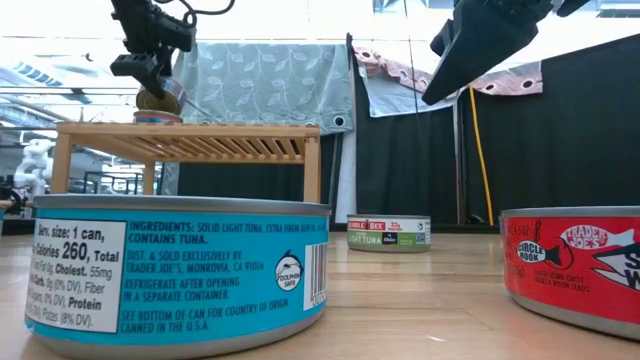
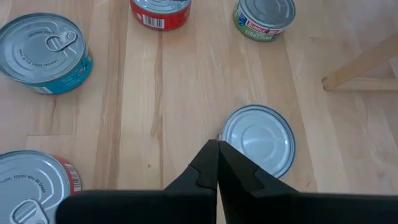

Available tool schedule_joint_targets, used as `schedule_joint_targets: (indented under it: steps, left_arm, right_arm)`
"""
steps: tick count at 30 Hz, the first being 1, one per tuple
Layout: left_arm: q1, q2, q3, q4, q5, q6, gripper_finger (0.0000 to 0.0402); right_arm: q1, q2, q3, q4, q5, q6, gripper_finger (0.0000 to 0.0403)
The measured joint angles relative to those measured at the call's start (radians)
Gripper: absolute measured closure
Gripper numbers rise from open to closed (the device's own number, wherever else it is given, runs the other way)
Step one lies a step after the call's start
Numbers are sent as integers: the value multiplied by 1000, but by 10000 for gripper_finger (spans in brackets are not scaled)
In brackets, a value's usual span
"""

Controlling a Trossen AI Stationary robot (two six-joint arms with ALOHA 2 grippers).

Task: Stack canned seafood by type on shelf
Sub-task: Stack the left blue can on top of the other blue can

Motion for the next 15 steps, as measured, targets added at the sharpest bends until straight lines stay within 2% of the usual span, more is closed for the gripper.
schedule_joint_targets:
  steps: [4, 15]
  left_arm:
    - [0, -2, 0, -30, 27, -27, 151]
    - [0, -2, 0, 4, 92, -54, 54]
  right_arm:
    - [0, 0, 0, -8, 0, 15, 403]
    - [0, 0, 0, -7, 0, 15, 403]
